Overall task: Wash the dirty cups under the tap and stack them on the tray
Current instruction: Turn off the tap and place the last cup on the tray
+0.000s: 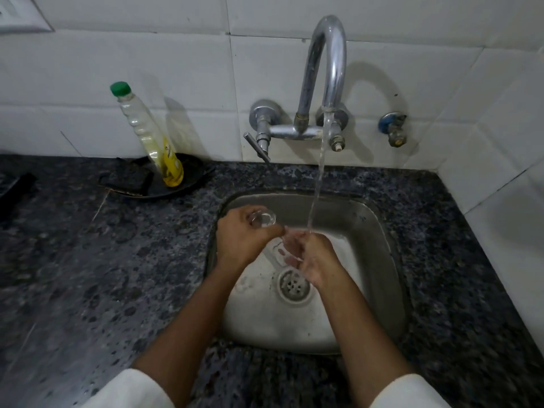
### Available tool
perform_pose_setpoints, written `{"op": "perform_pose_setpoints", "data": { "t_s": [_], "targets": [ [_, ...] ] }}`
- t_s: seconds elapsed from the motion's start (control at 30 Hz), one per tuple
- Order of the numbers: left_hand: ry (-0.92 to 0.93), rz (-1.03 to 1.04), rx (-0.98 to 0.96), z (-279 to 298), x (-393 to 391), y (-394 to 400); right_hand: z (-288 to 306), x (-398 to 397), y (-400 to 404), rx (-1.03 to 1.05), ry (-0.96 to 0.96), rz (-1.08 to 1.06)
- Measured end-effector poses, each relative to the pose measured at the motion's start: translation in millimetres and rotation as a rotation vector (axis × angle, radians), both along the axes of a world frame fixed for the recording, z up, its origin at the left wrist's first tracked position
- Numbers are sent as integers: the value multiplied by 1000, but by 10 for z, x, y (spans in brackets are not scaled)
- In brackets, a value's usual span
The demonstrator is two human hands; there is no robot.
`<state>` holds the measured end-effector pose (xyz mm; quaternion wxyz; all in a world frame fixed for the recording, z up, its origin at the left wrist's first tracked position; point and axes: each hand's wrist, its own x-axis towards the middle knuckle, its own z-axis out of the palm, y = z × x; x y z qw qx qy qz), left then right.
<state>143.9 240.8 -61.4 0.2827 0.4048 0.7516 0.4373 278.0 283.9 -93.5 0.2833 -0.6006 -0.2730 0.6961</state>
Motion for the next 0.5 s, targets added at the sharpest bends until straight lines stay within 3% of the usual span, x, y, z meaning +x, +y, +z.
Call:
{"op": "perform_pose_setpoints", "data": {
  "t_s": [0.1,0.23,0.33,0.5],
  "targets": [
    [45,-15,-9,38,-92,-136,-18,-53,-23,191,-252,30],
    [107,12,-47,72,-235,-221,315,-155,-76,665,-961,352],
    [166,43,-63,113,-346,-271,716,-486,37,909,-1081,467],
    [257,58,-49,234,-478,-343,1014,-967,621,994,-1192,375]
  ]
}}
